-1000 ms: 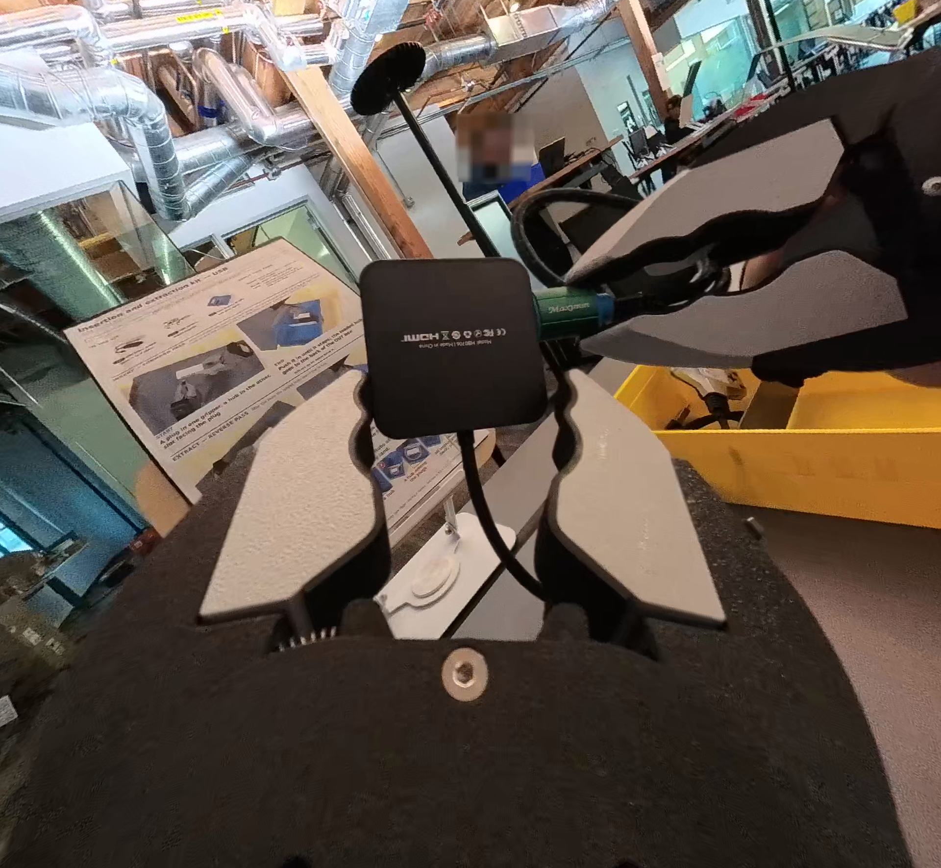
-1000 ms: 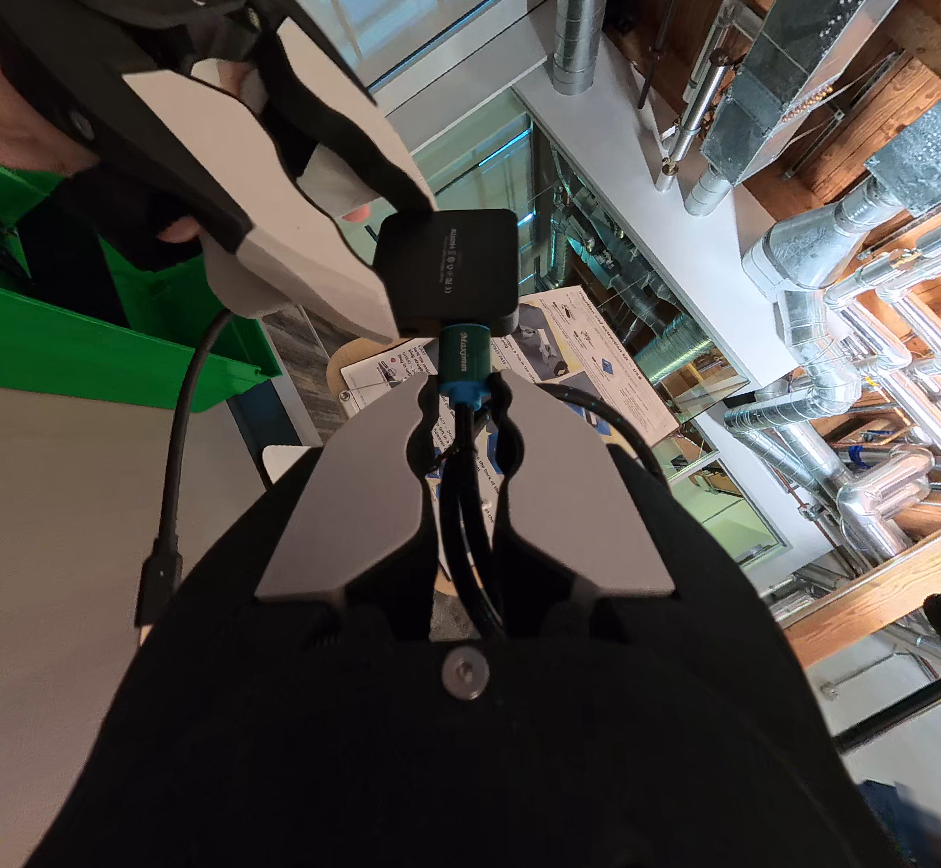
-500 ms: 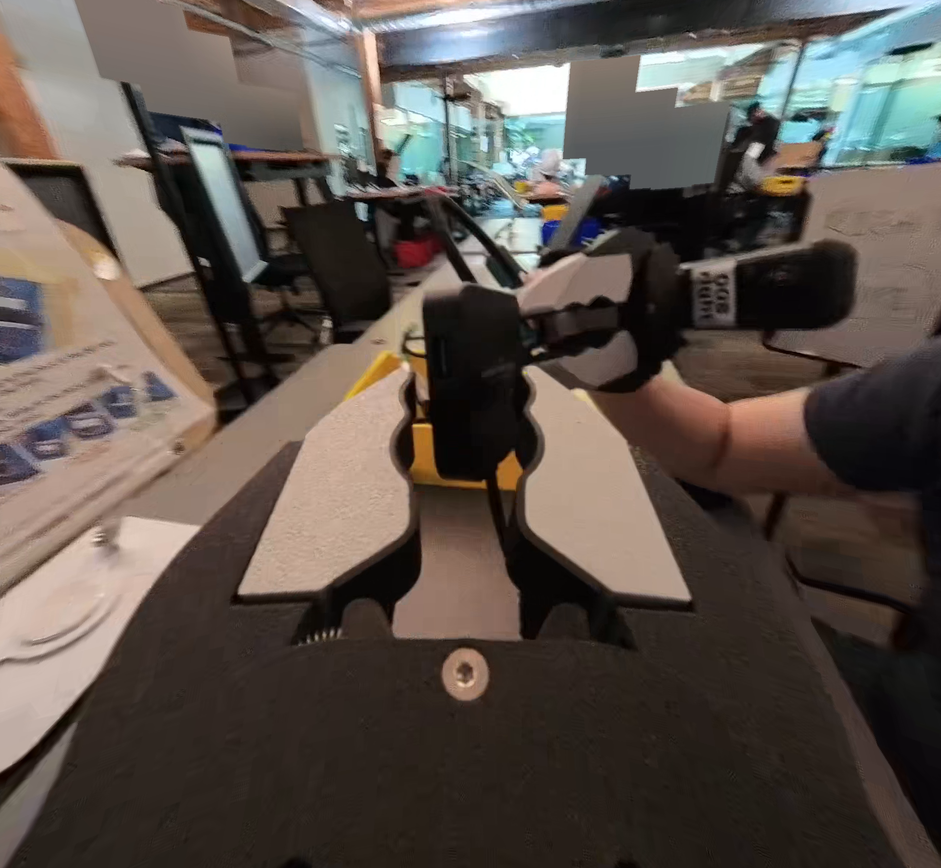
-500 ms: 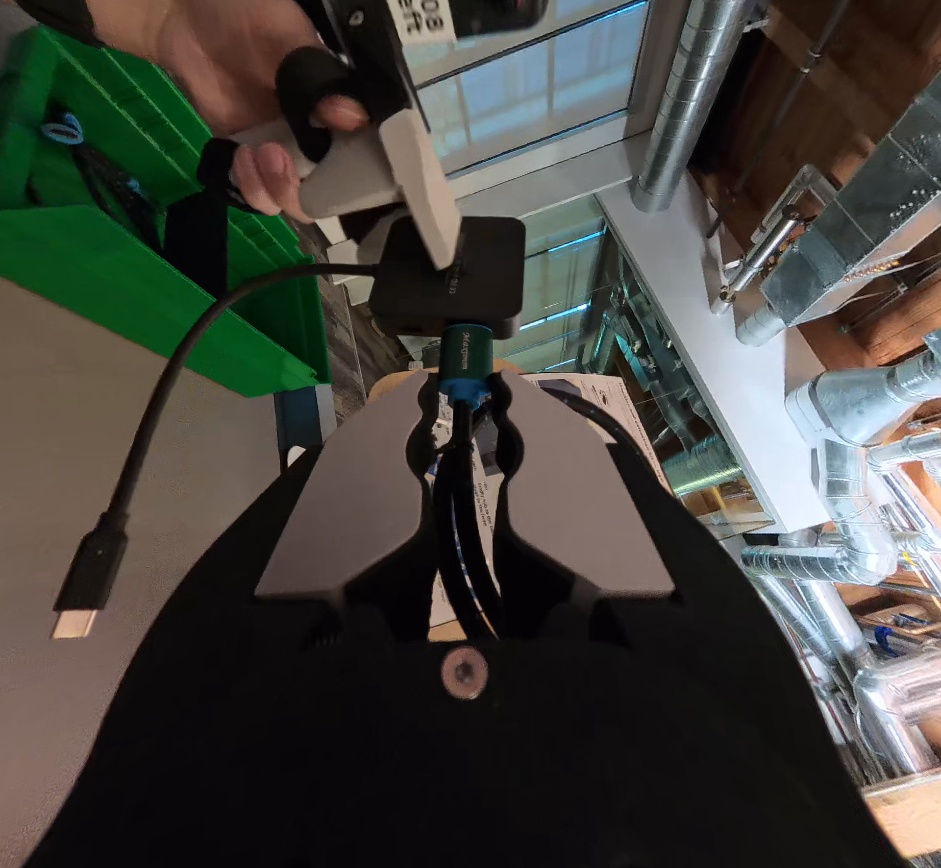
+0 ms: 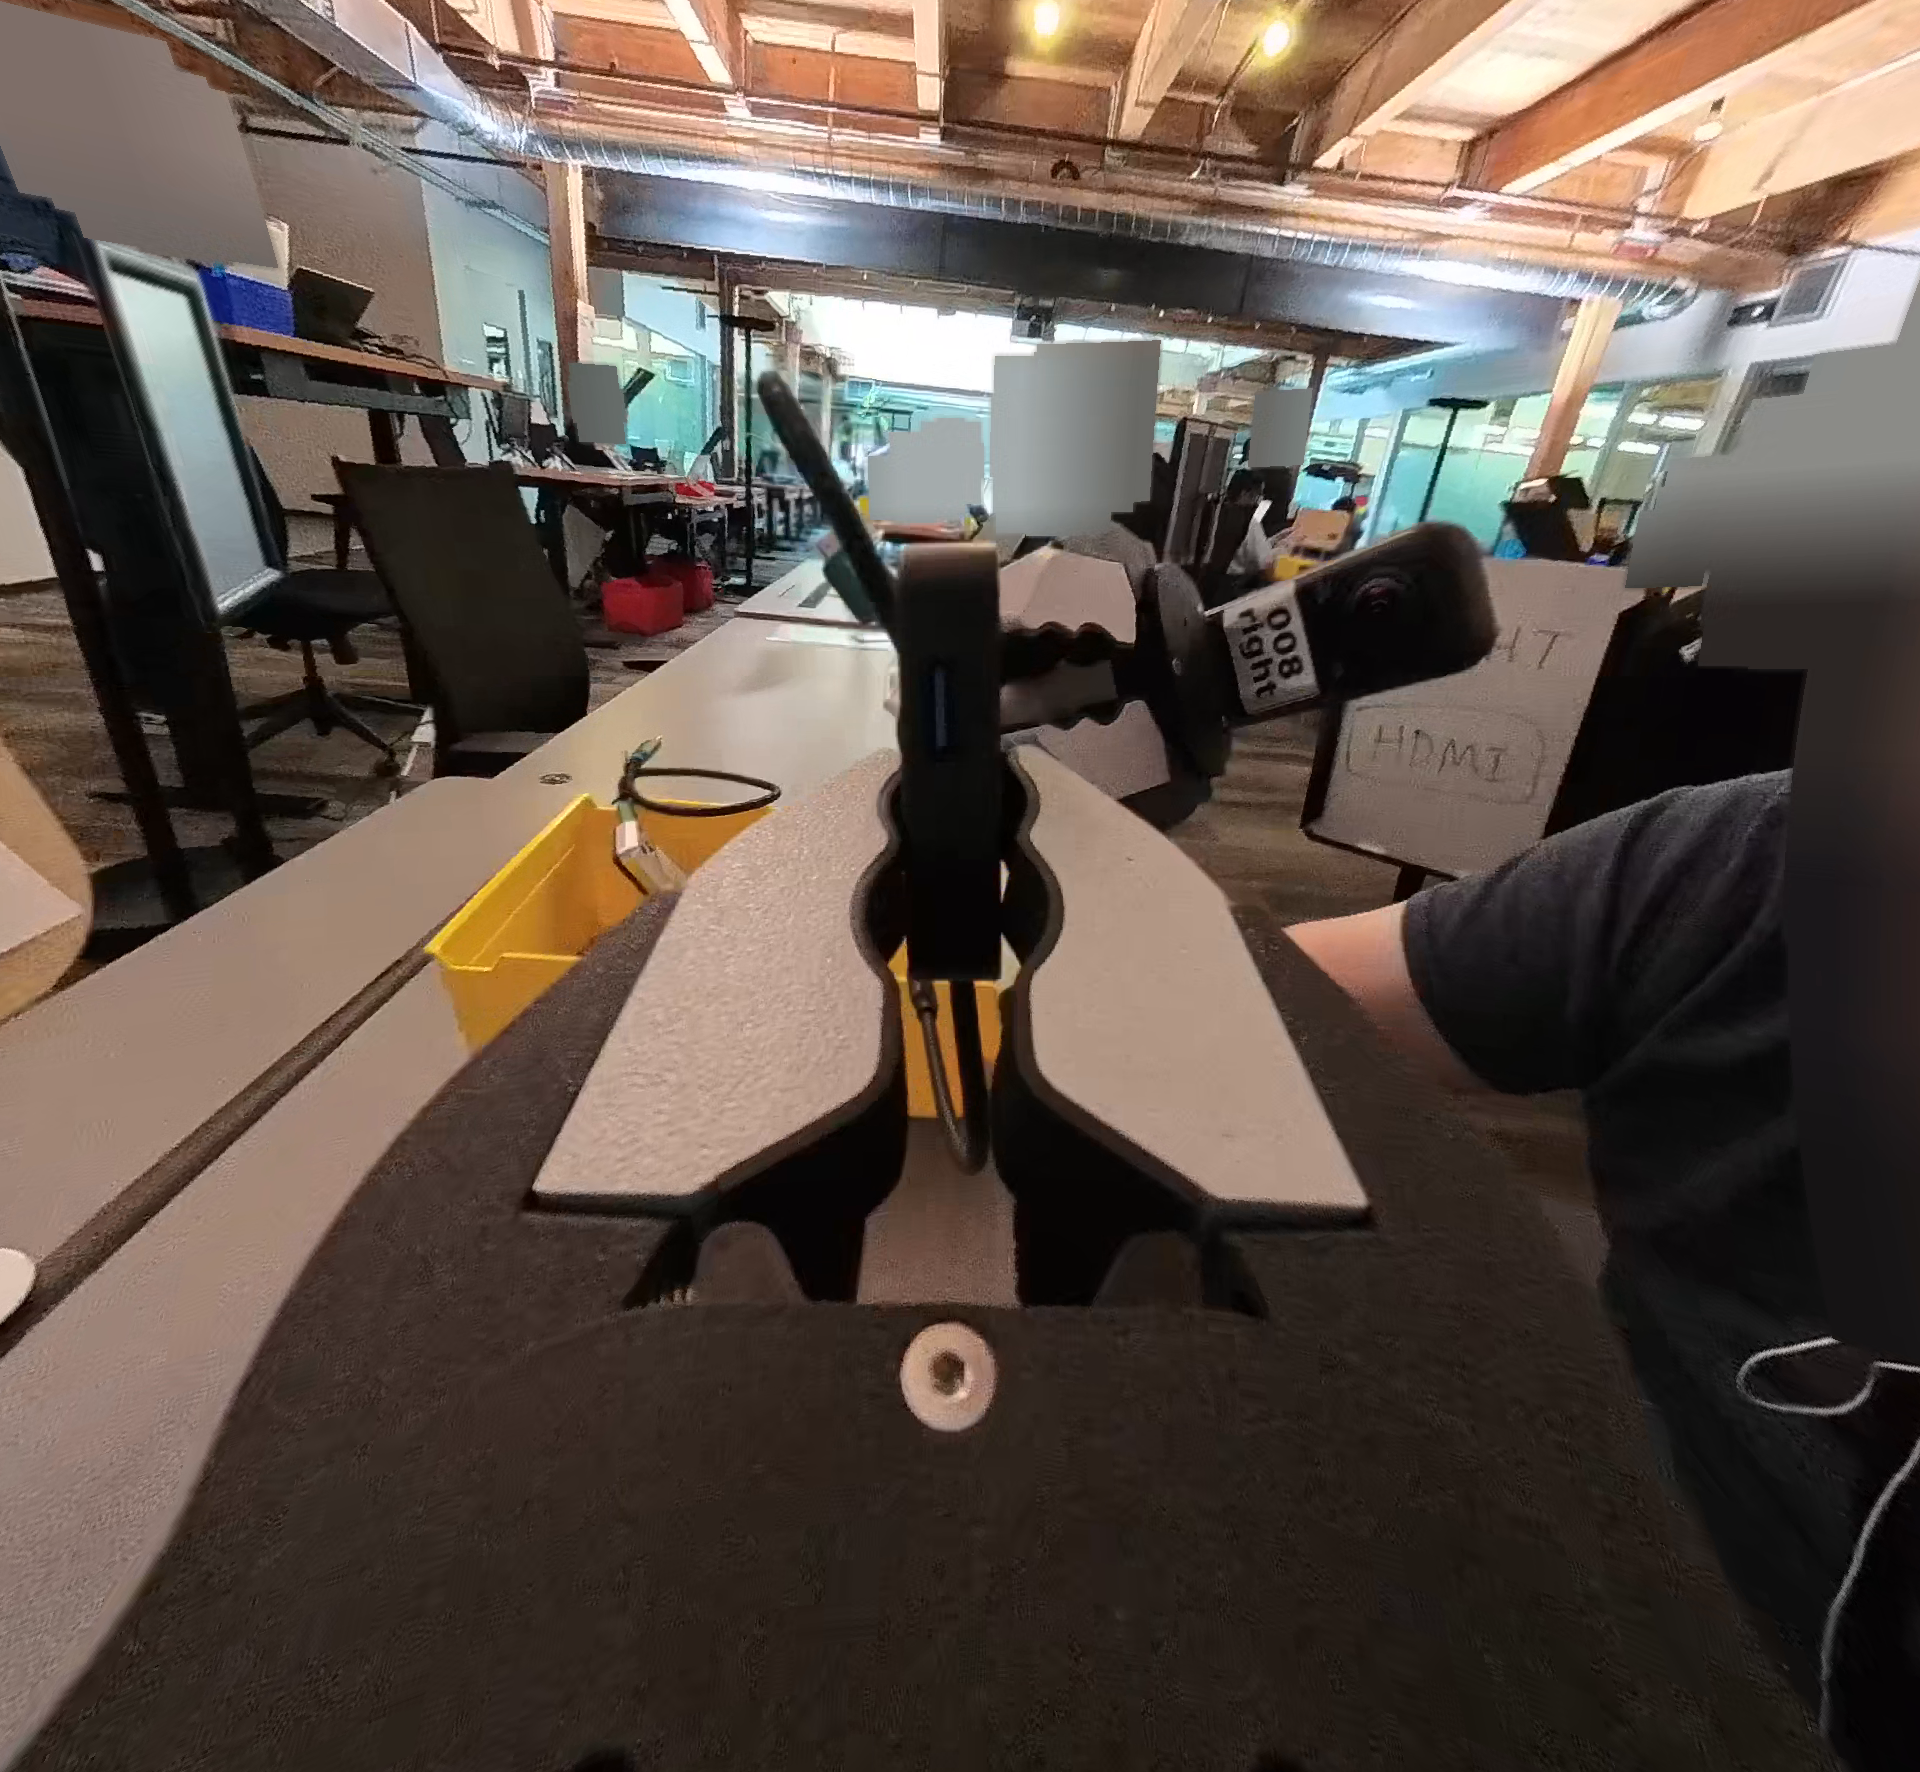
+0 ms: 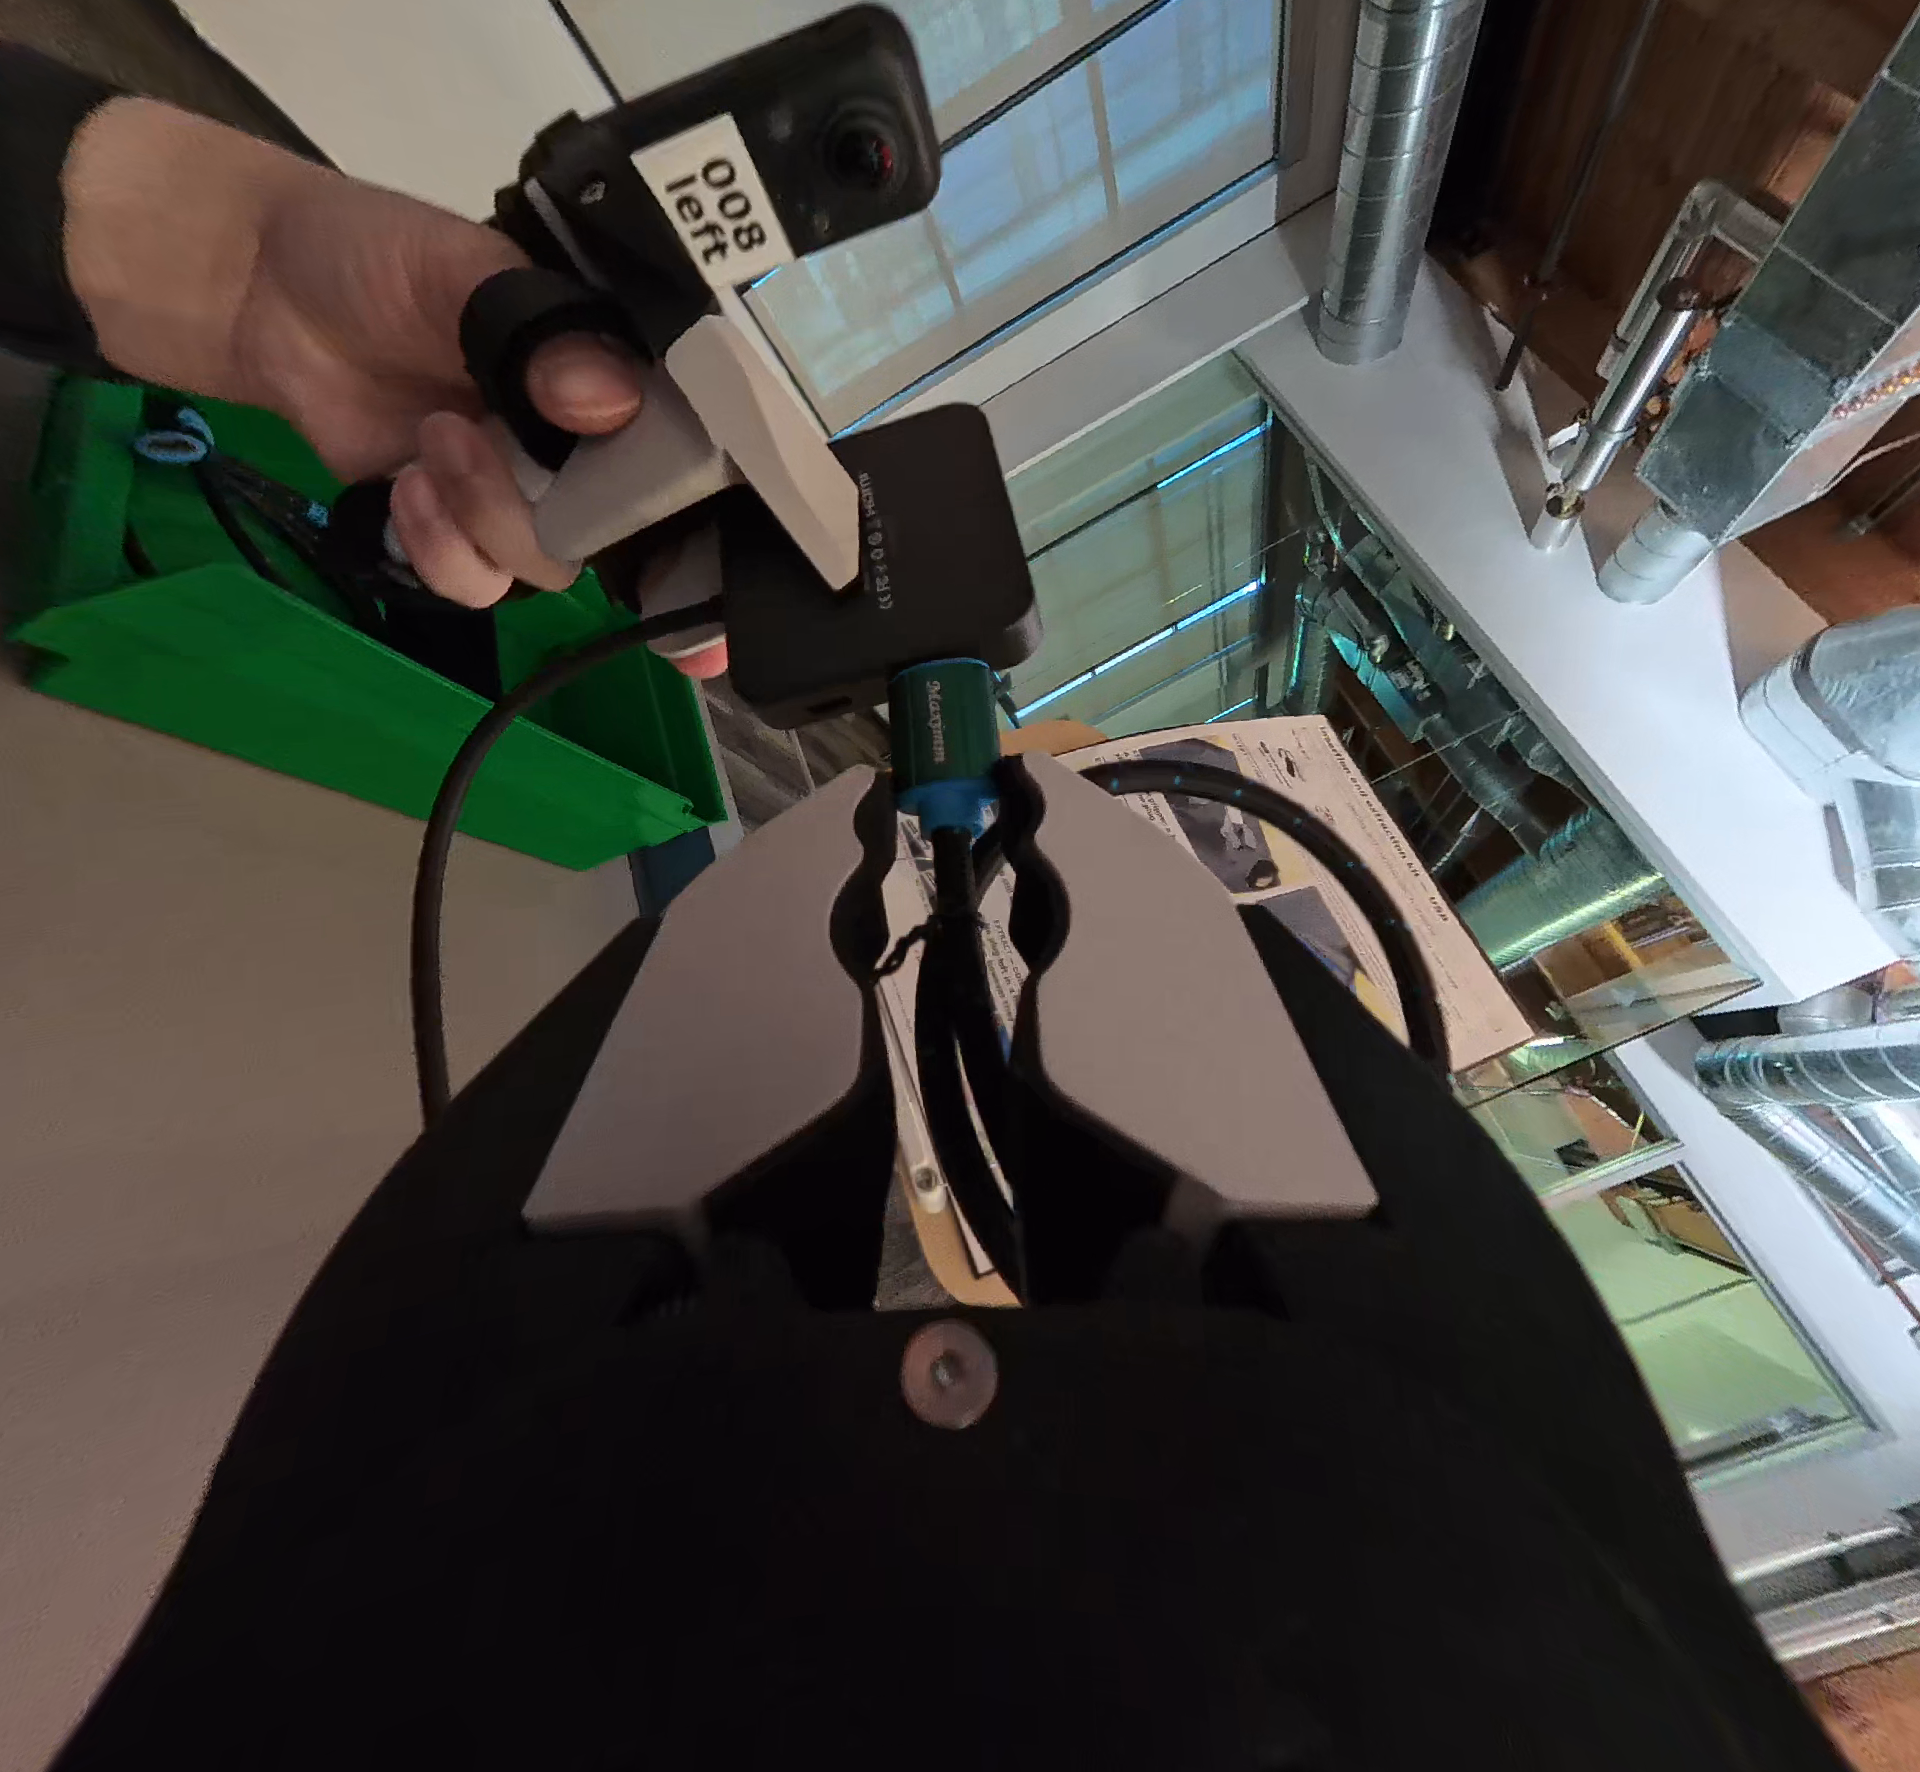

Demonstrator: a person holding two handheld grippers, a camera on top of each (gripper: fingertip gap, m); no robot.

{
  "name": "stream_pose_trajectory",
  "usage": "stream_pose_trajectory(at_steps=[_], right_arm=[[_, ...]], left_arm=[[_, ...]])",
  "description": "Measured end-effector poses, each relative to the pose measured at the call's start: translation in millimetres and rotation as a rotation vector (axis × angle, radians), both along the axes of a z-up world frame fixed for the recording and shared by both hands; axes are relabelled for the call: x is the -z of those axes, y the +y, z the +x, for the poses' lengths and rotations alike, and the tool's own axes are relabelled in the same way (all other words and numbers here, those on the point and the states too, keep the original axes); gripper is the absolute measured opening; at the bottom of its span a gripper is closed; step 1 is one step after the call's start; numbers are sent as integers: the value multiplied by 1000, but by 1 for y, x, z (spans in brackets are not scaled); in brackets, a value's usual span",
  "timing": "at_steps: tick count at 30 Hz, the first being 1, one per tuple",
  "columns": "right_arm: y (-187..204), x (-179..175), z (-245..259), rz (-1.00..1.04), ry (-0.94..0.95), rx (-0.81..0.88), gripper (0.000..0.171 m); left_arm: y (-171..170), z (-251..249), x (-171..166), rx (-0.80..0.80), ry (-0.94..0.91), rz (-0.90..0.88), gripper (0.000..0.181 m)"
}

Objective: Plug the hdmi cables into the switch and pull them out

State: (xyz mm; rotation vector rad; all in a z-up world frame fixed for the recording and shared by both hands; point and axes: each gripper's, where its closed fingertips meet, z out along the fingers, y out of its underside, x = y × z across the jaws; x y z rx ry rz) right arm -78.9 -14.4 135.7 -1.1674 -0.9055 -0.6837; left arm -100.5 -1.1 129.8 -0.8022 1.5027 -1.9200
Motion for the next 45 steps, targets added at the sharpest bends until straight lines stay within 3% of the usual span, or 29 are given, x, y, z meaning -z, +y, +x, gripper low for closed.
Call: stream_pose_trajectory(at_steps=[5,10,14,16,25,45], right_arm=[[4,1,0,-10,18,28,19],[-4,10,-9,-105,-25,-63,19],[-2,20,-14,-152,-82,-63,19],[1,21,-15,-134,-97,-51,19],[-3,25,-17,-179,-73,-96,19],[-10,47,-24,-347,-131,-140,20]], left_arm=[[6,-4,1,28,34,-59,14],[-4,-13,13,114,143,-7,15],[3,-12,7,37,105,29,24],[2,-15,2,53,71,-3,16],[-1,-14,9,125,149,-69,15],[-10,-18,33,205,274,4,14]])
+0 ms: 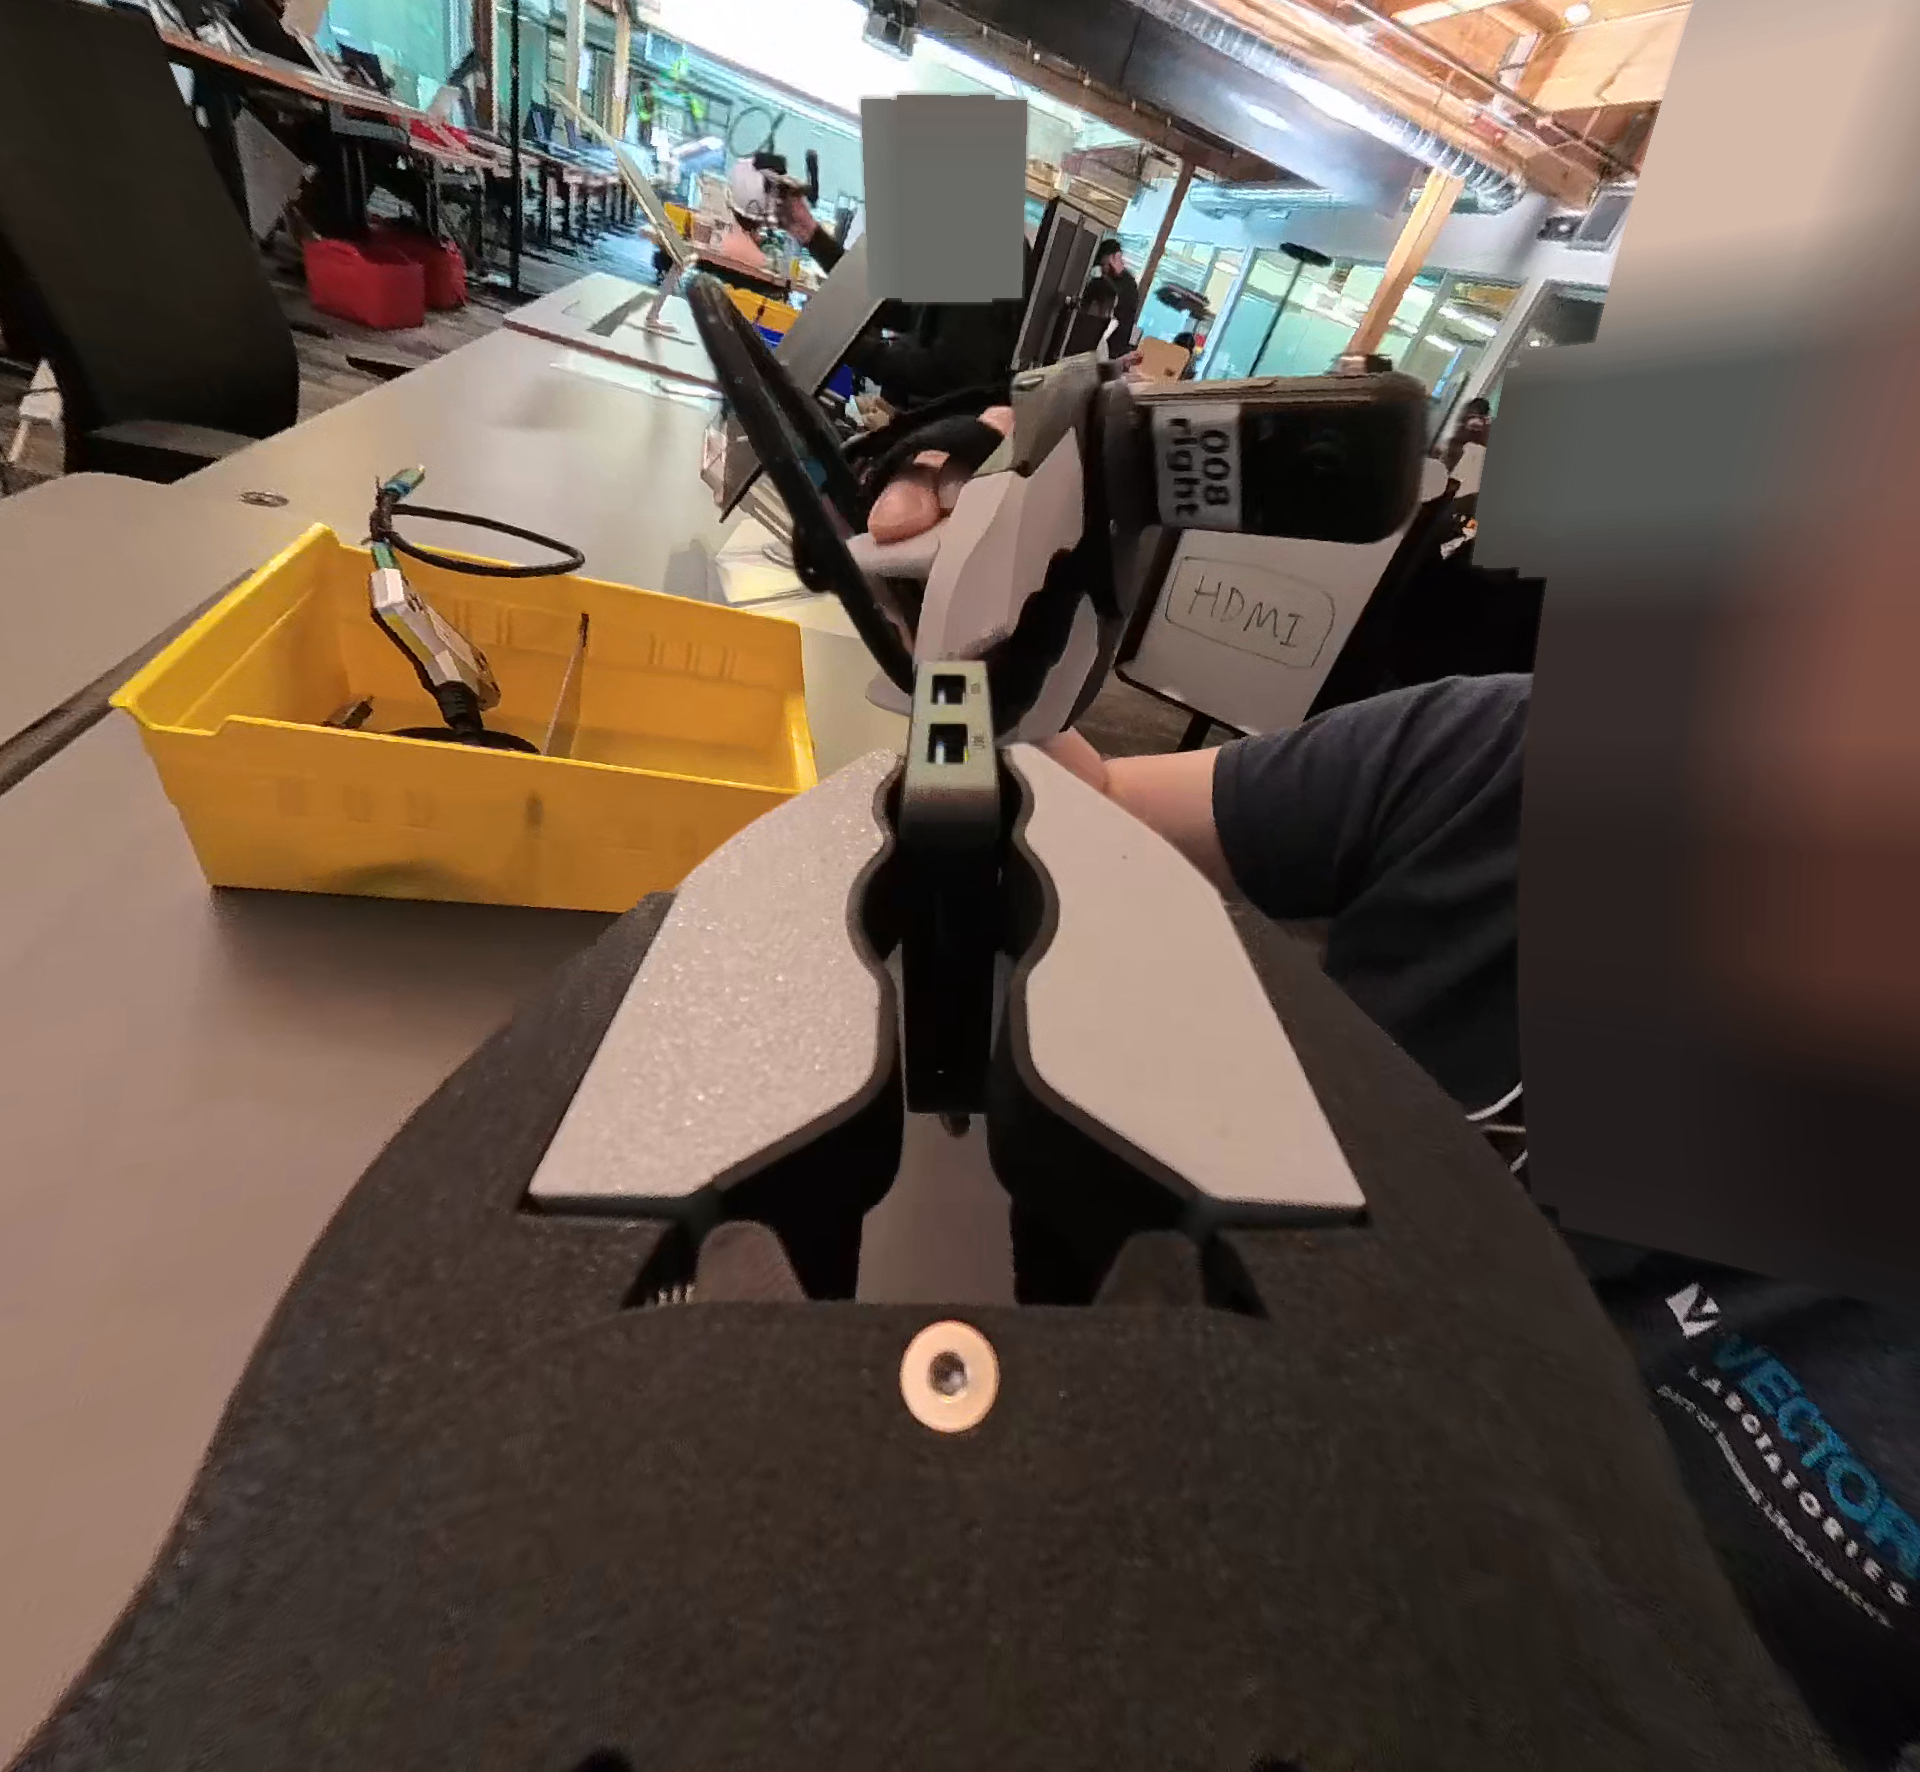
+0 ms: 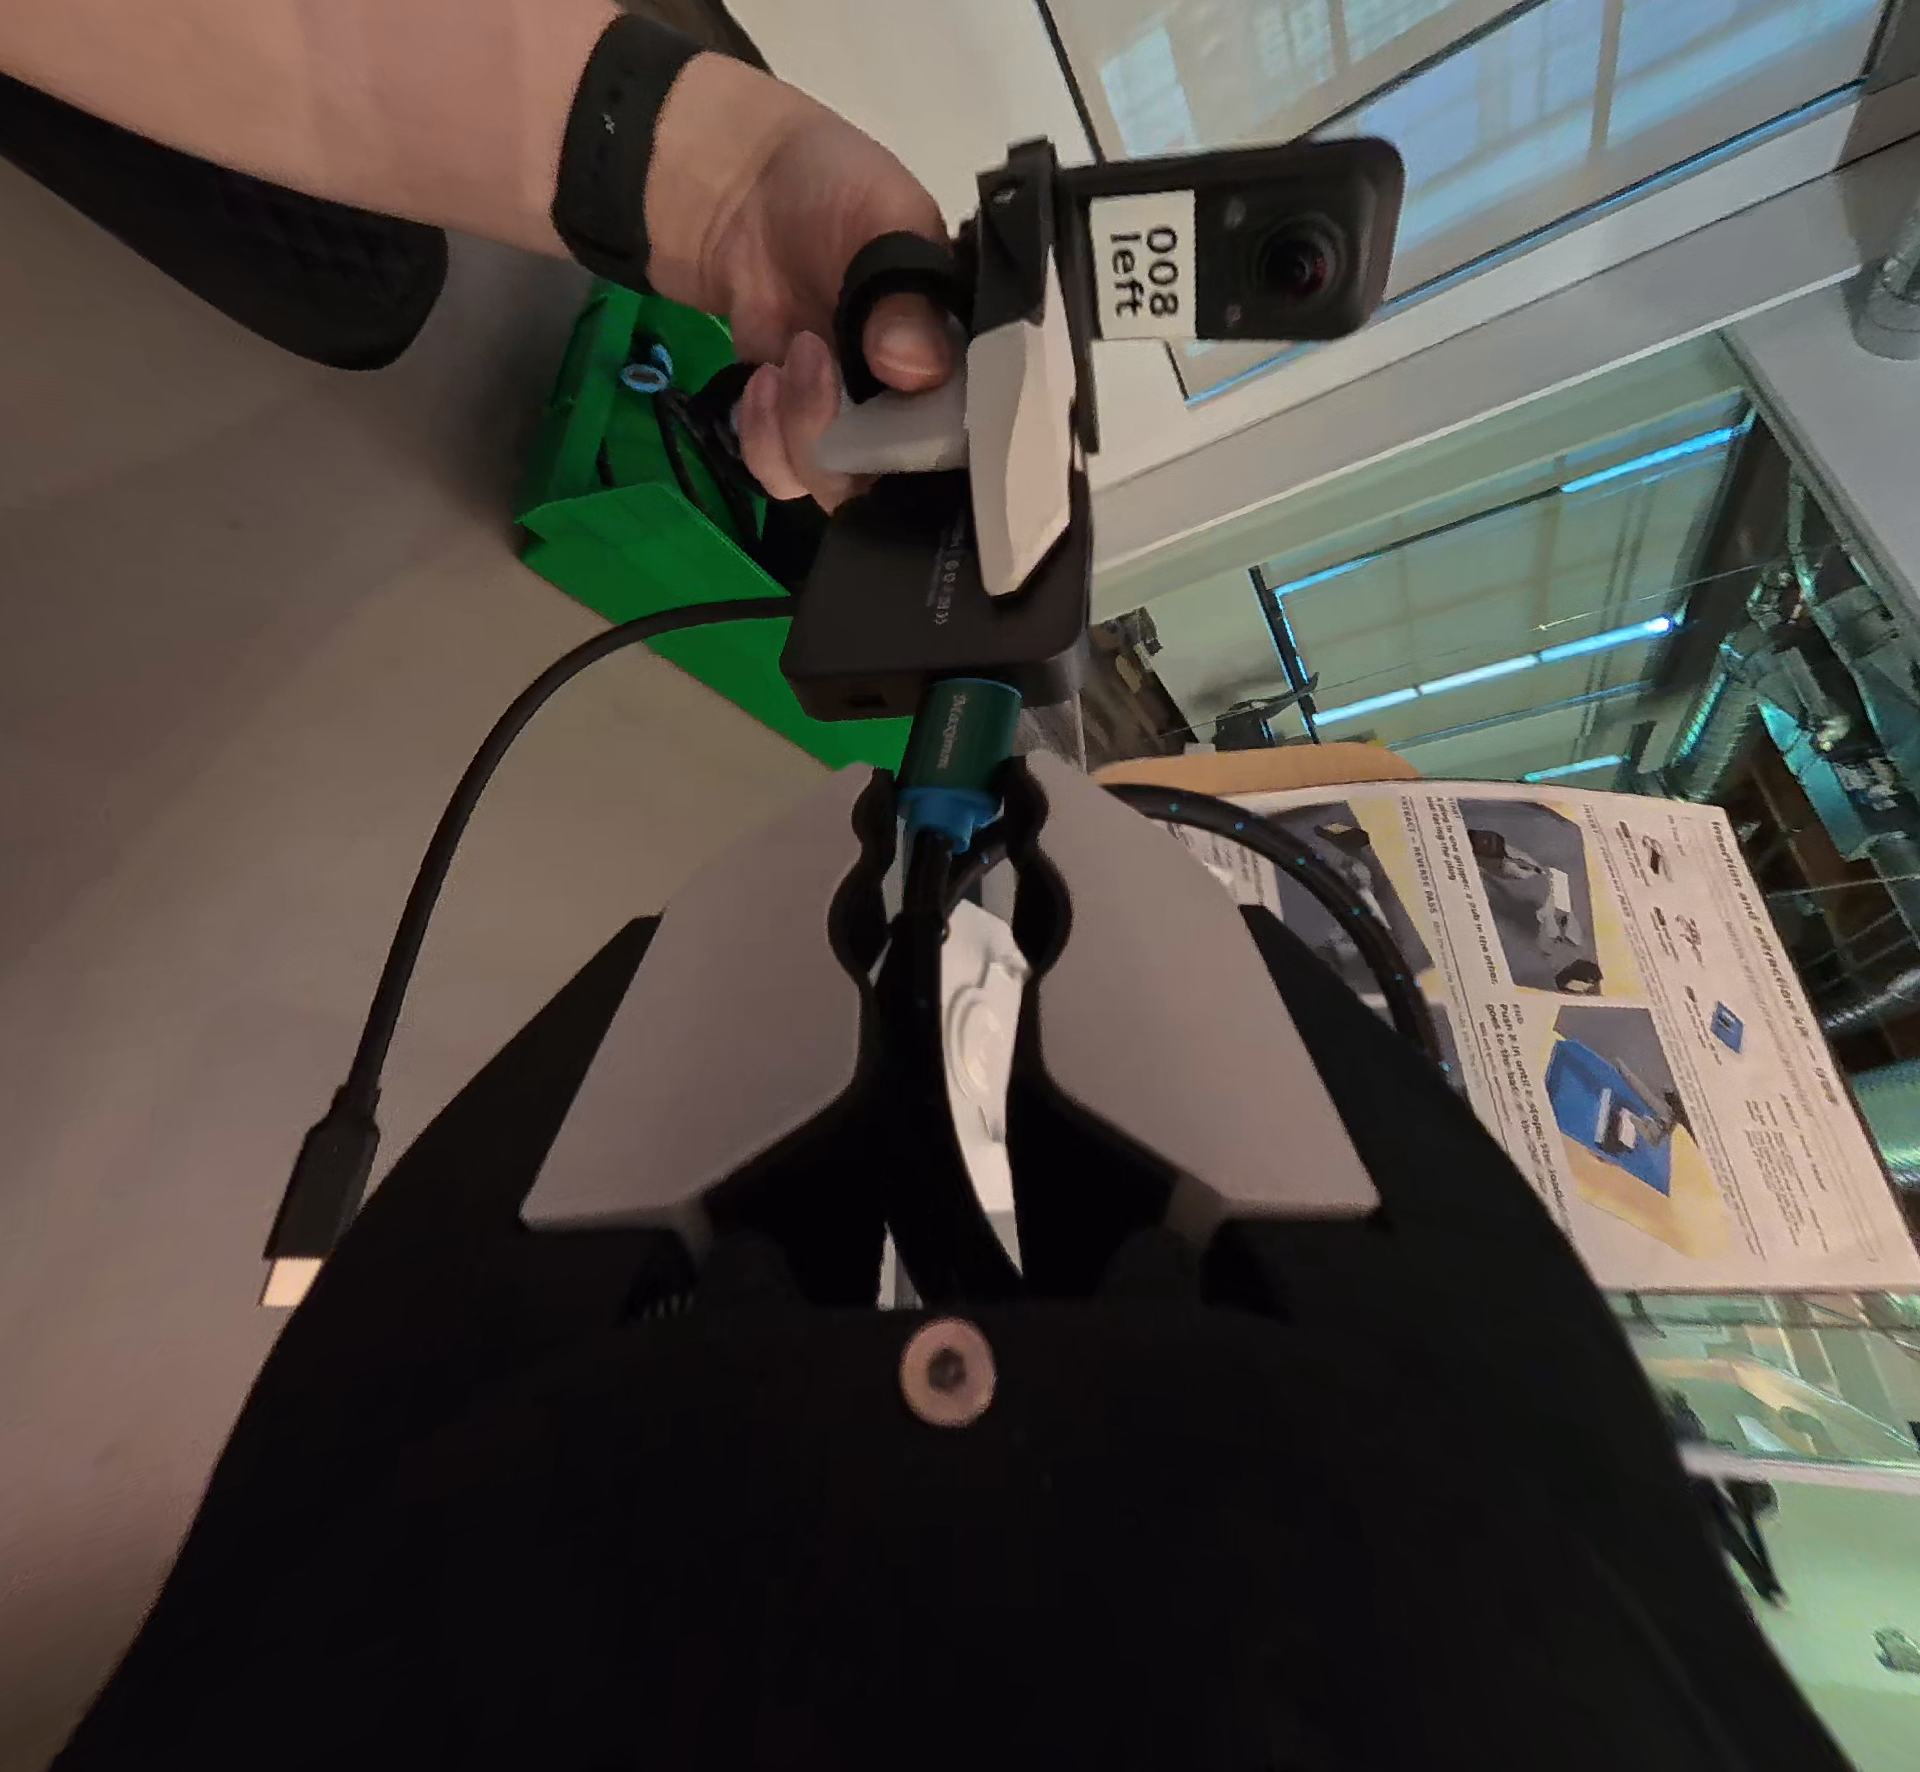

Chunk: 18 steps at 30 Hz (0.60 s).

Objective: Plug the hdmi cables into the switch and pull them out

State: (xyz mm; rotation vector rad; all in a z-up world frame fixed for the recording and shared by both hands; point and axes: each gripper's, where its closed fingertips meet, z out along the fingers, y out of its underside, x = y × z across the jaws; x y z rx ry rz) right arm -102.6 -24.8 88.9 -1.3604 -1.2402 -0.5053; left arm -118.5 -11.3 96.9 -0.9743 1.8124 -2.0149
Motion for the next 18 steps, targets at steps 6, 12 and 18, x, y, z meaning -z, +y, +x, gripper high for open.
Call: stream_pose_trajectory(at_steps=[6,12,18], right_arm=[[16,-21,9,243,-33,100,20],[28,-21,16,289,-51,197,20],[28,-16,18,228,-23,201,21]], left_arm=[[18,8,-29,-137,-58,-135,14],[26,14,-28,-178,-41,-177,14],[15,14,-27,-148,-41,-145,15]])
